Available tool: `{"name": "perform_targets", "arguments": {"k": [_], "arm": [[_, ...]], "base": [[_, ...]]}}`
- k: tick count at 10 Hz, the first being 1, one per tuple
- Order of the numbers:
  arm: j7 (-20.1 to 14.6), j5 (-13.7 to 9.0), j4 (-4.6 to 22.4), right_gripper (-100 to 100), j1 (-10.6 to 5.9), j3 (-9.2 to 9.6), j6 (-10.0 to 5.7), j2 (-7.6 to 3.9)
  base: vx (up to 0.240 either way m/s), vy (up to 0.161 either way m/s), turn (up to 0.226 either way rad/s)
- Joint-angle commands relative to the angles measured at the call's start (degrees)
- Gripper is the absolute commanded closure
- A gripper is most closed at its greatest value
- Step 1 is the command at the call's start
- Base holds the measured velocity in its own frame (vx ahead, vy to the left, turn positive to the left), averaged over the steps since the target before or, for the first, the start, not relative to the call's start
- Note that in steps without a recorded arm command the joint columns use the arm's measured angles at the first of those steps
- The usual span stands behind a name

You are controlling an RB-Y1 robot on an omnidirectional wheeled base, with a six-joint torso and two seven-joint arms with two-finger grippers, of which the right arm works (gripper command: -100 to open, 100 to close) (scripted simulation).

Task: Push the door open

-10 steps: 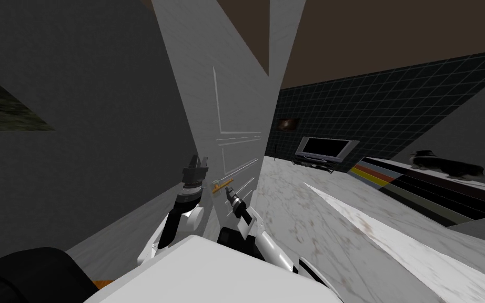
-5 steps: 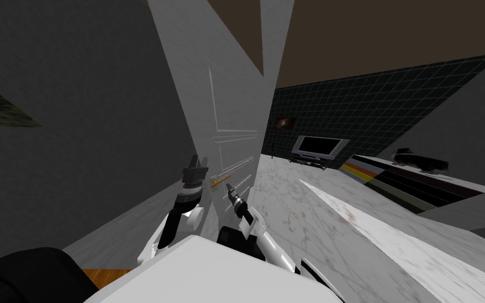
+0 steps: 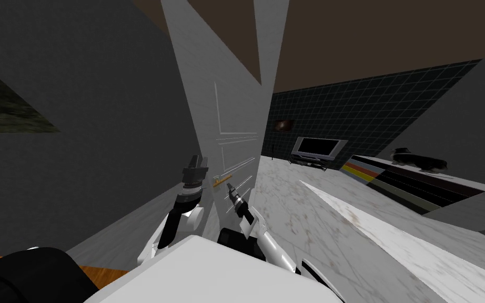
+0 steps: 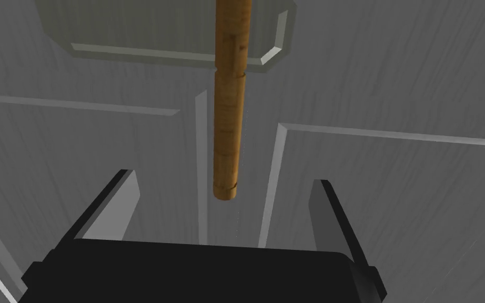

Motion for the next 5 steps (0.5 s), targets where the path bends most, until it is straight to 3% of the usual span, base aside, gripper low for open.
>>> {"name": "perform_targets", "arguments": {"k": [1,4,5], "arm": [[0.20,0.06,0.20,-100,-0.02,-0.34,-0.09,0.09],[0.51,0.16,0.82,-100,-0.18,-0.98,-0.28,1.67],[0.43,0.14,0.63,-100,-0.18,-0.84,-0.18,1.25]], "base": [[0.142,0.212,0.032],[0.142,0.191,0.026],[0.050,0.069,-0.004]]}}
